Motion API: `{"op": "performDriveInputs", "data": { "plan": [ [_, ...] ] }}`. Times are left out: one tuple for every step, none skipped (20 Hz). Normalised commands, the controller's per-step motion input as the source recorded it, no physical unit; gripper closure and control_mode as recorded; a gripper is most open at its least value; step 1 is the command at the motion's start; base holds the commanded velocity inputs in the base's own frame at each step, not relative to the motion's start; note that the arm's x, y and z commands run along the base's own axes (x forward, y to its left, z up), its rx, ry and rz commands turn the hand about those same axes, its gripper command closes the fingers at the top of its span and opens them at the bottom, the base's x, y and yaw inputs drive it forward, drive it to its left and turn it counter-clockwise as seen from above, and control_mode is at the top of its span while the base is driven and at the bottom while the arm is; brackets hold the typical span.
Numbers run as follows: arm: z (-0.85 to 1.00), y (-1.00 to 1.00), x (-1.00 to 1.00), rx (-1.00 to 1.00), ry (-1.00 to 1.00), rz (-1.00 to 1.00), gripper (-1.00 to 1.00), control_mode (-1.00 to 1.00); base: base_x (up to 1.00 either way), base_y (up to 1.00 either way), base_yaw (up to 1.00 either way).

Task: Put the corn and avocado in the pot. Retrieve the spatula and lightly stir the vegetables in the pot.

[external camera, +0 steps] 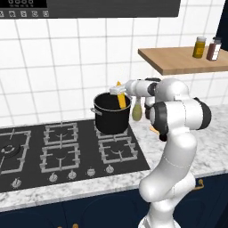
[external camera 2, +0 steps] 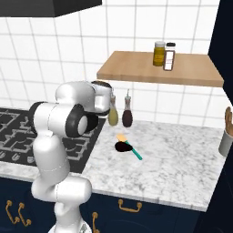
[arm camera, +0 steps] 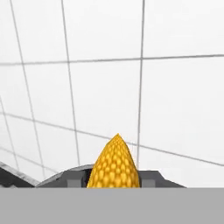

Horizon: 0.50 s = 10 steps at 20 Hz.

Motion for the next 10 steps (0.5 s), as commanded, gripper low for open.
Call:
{"op": "performDriveInputs", "data": {
  "plan": [
    [-0.70,0.00,-0.06,0.00,0.00,0.07,1.00,-1.00,0.00,0.00,0.00],
    [-0.67,0.00,-0.11,0.00,0.00,0.07,1.00,-1.00,0.00,0.00,0.00],
    [-0.67,0.00,-0.12,0.00,0.00,0.07,1.00,-1.00,0.00,0.00,0.00],
    [-0.61,0.00,-0.10,0.00,0.00,0.07,1.00,-1.00,0.00,0.00,0.00],
    [-0.57,0.00,-0.11,0.00,-0.01,0.07,1.00,-1.00,0.00,0.00,0.00],
    [-0.57,0.00,-0.05,0.00,-0.02,0.07,1.00,-1.00,0.00,0.00,0.00],
    [-0.54,0.00,0.00,0.00,-0.01,0.07,1.00,-1.00,0.00,0.00,0.00],
    [-0.51,0.00,0.00,0.00,-0.02,0.07,1.00,-1.00,0.00,0.00,0.00],
    [-0.44,0.00,0.00,0.00,-0.02,0.07,1.00,-1.00,0.00,0.00,0.00],
    [-0.39,0.00,0.00,0.00,-0.02,0.07,1.00,-1.00,0.00,0.00,0.00]
  ]
}}
